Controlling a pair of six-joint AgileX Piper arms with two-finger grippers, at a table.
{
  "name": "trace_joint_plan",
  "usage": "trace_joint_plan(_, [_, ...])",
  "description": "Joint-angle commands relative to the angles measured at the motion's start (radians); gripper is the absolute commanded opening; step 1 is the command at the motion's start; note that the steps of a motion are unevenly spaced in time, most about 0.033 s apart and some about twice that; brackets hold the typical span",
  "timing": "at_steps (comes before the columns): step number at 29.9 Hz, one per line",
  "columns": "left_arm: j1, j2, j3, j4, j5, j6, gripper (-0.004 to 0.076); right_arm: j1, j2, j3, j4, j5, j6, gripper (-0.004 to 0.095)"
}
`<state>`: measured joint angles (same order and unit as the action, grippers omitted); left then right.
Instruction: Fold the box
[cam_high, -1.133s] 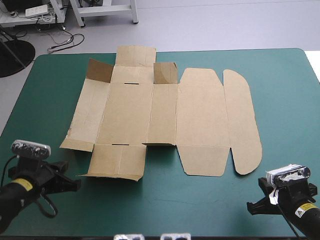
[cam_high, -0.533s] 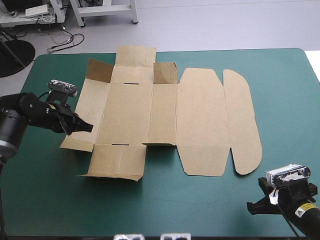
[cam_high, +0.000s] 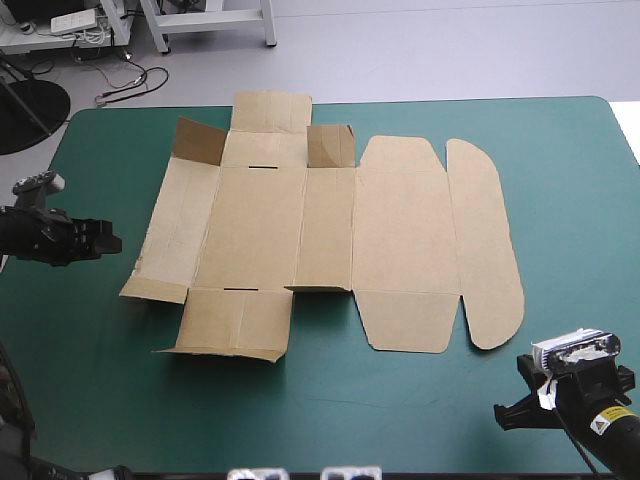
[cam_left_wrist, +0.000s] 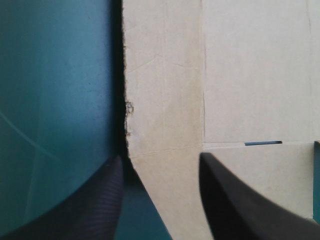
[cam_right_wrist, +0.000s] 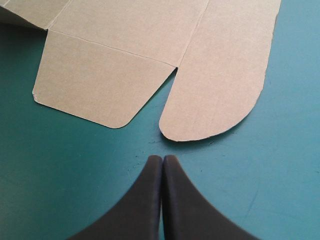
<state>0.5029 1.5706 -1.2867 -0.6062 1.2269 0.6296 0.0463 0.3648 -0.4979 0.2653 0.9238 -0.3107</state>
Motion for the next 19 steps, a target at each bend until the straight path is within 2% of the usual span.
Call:
trace_joint_plan(1, [0.004, 0.075, -0.031, -0.072, 0.028, 0.049, 0.0522, 0.004, 0.007, -0.029, 0.014, -0.061, -0.011, -0.0020])
trace_joint_plan(4, [0.004, 0.174, -0.044, -0.122, 0.071, 0.111, 0.0520, 0.004, 0.007, -0.029, 0.014, -0.061, -0.011, -0.0020])
trace_joint_plan(10, [0.004, 0.308, -0.117, -0.148, 0.071, 0.112, 0.0520, 0.004, 0.007, -0.029, 0.014, -0.061, -0.017, -0.0020])
trace_joint_plan(19, [-0.049, 0.364, -0.141, -0.182, 0.071, 0.117, 0.0520, 0.004, 0.007, -0.029, 0.014, -0.061, -0.017, -0.0020])
